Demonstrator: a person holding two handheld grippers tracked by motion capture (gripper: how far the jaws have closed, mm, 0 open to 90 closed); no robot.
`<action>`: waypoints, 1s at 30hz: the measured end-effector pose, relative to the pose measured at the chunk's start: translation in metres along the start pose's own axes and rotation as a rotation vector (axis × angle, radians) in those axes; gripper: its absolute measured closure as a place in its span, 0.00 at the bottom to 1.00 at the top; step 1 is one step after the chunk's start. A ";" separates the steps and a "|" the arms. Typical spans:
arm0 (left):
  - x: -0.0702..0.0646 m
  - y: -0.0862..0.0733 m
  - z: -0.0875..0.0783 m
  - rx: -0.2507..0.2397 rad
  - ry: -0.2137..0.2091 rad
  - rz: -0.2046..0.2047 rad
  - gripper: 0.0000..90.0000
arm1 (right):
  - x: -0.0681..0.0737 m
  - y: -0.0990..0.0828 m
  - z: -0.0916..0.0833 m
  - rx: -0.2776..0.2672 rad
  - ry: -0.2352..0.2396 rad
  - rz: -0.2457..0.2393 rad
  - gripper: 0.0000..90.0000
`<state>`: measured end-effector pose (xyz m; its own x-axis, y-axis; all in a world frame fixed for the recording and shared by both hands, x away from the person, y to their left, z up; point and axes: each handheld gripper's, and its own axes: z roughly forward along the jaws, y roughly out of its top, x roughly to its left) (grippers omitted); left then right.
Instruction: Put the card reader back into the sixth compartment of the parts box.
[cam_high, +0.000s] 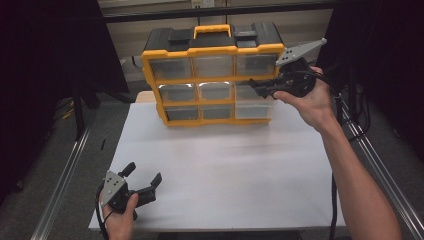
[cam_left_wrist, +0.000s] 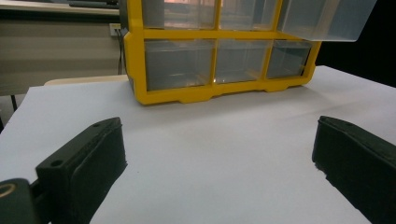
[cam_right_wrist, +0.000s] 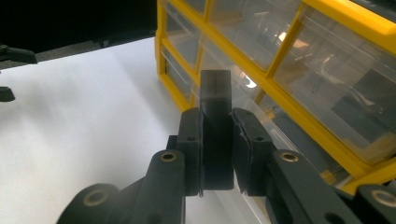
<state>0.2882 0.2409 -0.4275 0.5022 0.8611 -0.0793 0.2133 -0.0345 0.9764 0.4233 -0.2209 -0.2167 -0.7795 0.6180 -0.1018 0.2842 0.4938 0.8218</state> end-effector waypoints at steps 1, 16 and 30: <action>0.000 0.000 0.000 -0.001 0.002 0.000 0.03 | -0.001 0.001 0.000 0.007 -0.002 0.002 0.82; 0.000 0.000 0.000 0.002 -0.003 -0.002 0.03 | -0.019 0.012 0.015 0.105 -0.019 0.003 0.82; 0.000 -0.001 0.001 0.009 -0.009 -0.001 0.03 | -0.033 0.020 0.030 0.204 -0.020 -0.005 0.82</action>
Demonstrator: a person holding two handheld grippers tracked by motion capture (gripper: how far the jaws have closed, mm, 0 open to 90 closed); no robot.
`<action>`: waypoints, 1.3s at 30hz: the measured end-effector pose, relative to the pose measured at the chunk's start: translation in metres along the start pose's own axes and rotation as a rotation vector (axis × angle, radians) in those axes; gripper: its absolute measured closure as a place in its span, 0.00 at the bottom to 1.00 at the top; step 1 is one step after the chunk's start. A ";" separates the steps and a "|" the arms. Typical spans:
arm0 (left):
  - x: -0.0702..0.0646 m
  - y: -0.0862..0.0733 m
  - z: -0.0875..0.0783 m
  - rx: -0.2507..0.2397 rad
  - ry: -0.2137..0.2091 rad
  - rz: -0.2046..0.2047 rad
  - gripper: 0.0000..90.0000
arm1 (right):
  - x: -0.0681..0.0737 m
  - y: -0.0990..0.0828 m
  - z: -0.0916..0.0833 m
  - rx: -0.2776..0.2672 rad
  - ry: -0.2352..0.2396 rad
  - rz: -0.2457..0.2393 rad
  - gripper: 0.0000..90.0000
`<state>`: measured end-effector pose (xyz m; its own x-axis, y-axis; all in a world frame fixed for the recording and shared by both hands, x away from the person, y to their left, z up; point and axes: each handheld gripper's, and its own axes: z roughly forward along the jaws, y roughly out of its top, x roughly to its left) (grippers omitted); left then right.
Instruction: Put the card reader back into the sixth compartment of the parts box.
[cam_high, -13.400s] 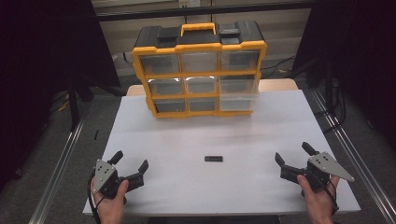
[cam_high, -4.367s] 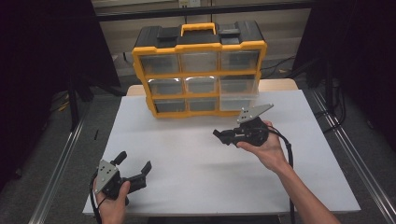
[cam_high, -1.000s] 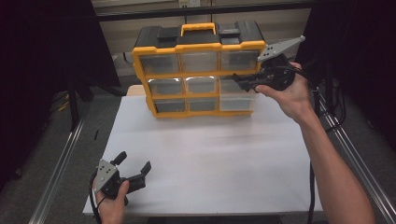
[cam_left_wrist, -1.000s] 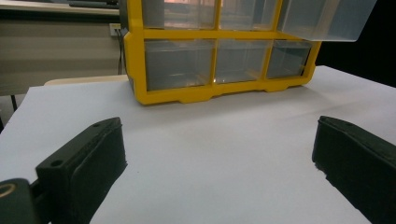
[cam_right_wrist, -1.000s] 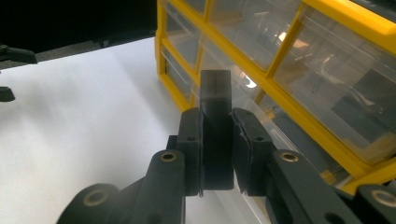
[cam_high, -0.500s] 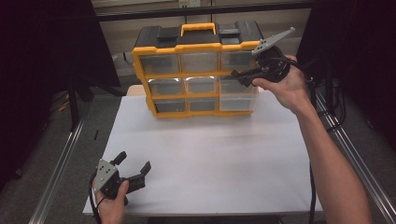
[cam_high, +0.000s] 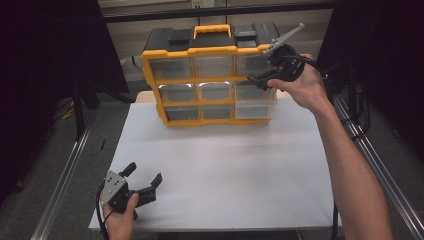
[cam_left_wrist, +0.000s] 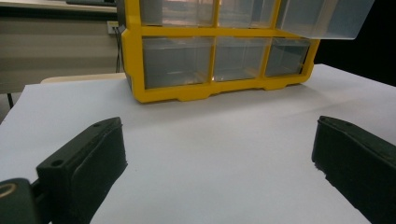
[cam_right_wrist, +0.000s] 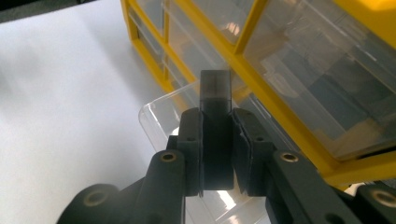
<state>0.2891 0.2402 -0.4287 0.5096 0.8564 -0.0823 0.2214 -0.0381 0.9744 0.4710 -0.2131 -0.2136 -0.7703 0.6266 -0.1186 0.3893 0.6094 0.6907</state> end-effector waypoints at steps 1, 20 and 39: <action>0.000 0.000 0.000 0.001 -0.003 0.001 0.03 | 0.000 0.001 0.001 0.007 -0.001 -0.008 0.82; 0.000 0.000 0.000 -0.002 0.000 -0.004 0.03 | -0.013 -0.005 0.028 0.149 0.021 0.003 0.82; -0.001 0.000 0.000 -0.002 -0.008 -0.002 0.03 | -0.015 -0.017 0.054 0.219 0.036 0.028 0.82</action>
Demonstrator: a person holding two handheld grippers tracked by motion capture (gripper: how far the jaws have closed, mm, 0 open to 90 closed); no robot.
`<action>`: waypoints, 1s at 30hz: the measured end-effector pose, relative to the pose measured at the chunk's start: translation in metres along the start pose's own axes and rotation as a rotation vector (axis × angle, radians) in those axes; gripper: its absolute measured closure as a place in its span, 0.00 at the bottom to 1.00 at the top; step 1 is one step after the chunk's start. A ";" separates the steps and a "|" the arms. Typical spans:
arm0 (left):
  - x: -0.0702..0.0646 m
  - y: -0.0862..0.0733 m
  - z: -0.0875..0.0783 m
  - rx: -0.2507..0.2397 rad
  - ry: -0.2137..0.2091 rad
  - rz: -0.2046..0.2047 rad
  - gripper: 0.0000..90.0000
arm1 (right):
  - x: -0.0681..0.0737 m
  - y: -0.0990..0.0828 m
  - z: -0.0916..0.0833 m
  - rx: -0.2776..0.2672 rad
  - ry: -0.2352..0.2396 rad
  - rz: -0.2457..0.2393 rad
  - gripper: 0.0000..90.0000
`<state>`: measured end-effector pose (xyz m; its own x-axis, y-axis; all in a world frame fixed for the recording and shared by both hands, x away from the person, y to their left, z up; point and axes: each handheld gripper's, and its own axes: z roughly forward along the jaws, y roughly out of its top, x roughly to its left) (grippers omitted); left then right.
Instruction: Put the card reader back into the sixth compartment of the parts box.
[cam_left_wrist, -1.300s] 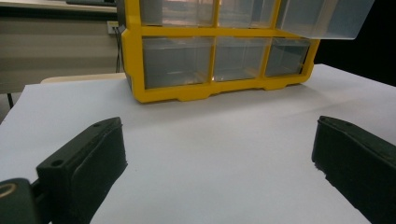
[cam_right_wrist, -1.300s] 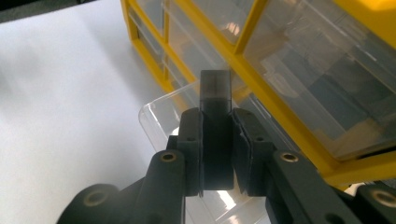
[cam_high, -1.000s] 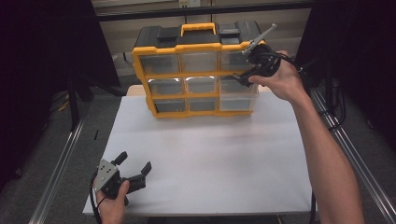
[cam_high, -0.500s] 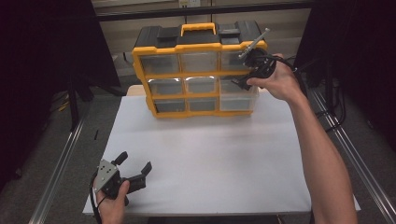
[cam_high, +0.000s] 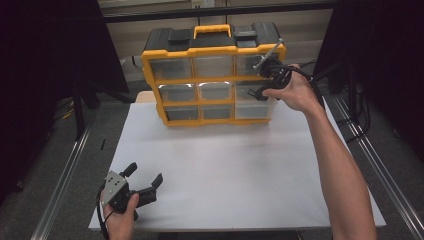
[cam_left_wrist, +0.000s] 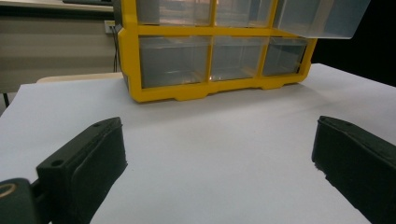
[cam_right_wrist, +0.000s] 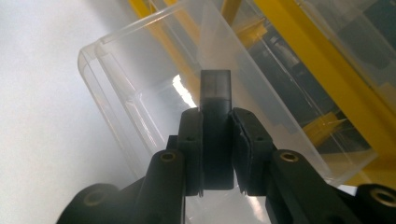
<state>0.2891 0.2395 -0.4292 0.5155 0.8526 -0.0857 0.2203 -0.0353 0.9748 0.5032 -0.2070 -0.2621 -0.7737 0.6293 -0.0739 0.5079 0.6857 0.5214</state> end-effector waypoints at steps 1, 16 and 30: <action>0.000 0.000 0.000 0.000 0.000 0.000 0.03 | 0.000 0.000 0.001 0.003 -0.003 -0.001 0.82; 0.000 0.000 0.000 0.001 -0.002 -0.001 0.03 | -0.001 -0.003 0.002 -0.031 -0.049 0.013 0.70; 0.001 0.000 0.003 0.008 0.003 -0.010 0.03 | 0.002 -0.011 -0.013 -0.213 -0.134 0.111 0.20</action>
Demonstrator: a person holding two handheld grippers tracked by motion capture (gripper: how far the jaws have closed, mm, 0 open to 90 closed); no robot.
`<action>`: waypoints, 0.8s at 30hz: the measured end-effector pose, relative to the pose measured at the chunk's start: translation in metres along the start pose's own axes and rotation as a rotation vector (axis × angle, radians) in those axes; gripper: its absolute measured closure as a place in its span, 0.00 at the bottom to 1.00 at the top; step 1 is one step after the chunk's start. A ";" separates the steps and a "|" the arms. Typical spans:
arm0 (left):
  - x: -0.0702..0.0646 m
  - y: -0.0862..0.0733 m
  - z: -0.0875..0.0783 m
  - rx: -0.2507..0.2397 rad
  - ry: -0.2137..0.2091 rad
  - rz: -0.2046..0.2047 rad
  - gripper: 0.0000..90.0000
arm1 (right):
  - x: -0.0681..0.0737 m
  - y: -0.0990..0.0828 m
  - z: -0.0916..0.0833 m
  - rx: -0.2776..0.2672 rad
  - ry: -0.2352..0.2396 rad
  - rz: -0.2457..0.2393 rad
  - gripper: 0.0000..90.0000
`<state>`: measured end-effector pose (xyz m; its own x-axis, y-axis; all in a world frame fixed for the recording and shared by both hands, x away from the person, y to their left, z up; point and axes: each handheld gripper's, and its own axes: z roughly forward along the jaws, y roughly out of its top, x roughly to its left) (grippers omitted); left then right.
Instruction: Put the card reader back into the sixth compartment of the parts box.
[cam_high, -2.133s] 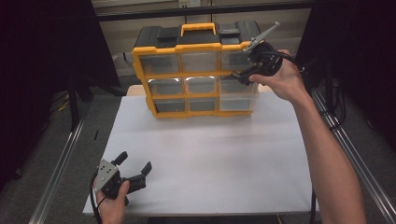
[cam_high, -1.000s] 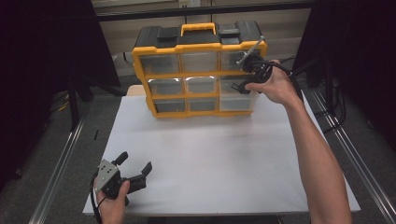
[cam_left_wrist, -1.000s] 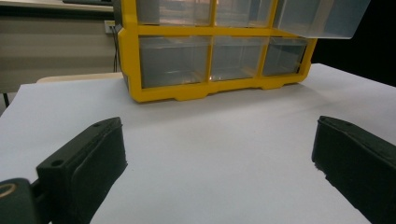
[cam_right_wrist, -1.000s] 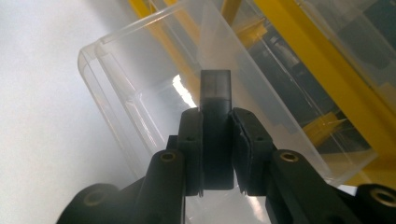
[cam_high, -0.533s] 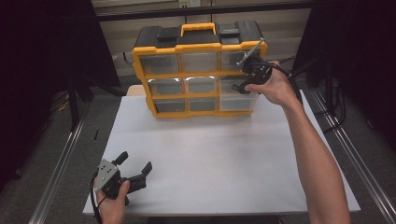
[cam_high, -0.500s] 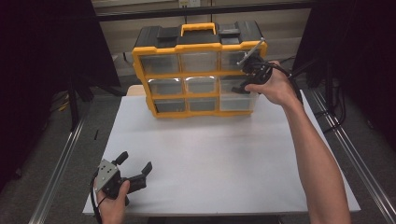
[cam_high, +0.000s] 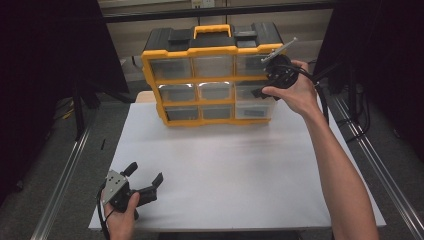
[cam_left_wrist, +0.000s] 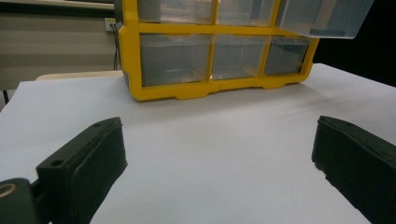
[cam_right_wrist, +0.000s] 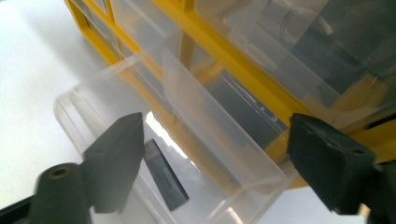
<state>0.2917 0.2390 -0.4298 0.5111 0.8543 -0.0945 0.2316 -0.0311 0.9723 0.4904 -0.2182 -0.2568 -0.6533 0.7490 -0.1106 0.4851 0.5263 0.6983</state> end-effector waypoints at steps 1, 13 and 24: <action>0.000 0.000 0.000 -0.005 0.001 -0.003 0.03 | 0.001 -0.001 -0.001 -0.005 0.000 0.002 0.19; 0.003 0.001 -0.001 -0.004 0.022 -0.006 0.03 | 0.004 -0.028 -0.013 -0.151 -0.064 0.091 0.07; 0.003 0.000 -0.002 -0.005 0.014 -0.005 0.03 | 0.019 -0.065 -0.016 -0.292 -0.145 0.180 0.04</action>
<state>0.2921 0.2427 -0.4295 0.4981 0.8618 -0.0962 0.2303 -0.0245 0.9728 0.4371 -0.2446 -0.2934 -0.4738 0.8791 -0.0520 0.3846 0.2597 0.8858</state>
